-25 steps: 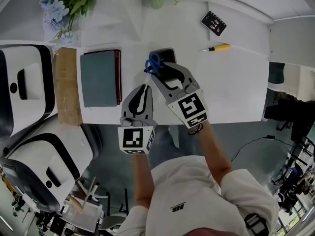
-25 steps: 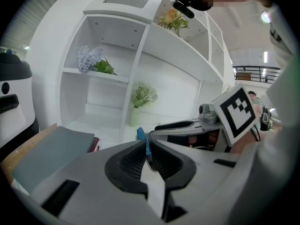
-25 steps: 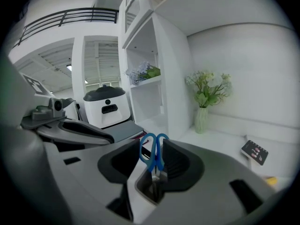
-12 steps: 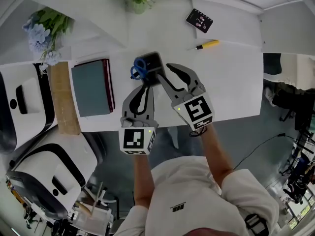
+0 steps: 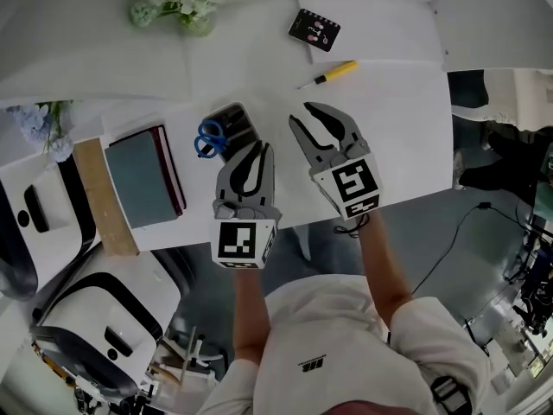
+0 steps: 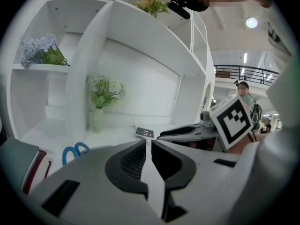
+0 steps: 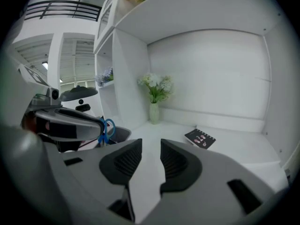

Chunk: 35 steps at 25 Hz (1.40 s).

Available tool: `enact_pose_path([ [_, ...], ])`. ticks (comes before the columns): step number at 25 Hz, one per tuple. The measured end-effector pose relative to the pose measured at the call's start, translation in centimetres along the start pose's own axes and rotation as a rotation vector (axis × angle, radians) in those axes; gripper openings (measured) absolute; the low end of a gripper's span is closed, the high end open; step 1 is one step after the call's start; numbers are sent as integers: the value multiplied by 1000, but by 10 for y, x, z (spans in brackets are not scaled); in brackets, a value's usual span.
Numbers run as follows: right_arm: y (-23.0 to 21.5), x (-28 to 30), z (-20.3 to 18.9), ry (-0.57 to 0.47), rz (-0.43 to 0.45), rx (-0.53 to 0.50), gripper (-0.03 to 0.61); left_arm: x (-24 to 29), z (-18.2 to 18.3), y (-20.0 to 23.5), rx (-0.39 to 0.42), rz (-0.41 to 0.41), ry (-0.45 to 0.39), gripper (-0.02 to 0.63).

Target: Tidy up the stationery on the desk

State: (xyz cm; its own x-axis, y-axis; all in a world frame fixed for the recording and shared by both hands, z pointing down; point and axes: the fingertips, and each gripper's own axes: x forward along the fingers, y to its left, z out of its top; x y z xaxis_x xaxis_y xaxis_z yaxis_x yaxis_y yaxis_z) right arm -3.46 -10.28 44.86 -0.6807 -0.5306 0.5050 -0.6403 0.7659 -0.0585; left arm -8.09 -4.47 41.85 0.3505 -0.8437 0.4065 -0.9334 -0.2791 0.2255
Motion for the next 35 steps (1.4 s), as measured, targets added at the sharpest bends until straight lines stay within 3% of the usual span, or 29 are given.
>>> enact_pose_path([
  [11,-70,0,-40,63,-137,85,101,56,0,-27,57,-70,30,0],
  [20,-103,22,-55,140,-172,-71,101,84,0,-27,61,-83,32,0],
  [26,-124,25,-72,181,-222,-4,97,89,-3,-30,64,-94,30,0],
  [35,-138,54,-70,174,-265,-61,80,89,-5,-33,54,-103,24,0],
])
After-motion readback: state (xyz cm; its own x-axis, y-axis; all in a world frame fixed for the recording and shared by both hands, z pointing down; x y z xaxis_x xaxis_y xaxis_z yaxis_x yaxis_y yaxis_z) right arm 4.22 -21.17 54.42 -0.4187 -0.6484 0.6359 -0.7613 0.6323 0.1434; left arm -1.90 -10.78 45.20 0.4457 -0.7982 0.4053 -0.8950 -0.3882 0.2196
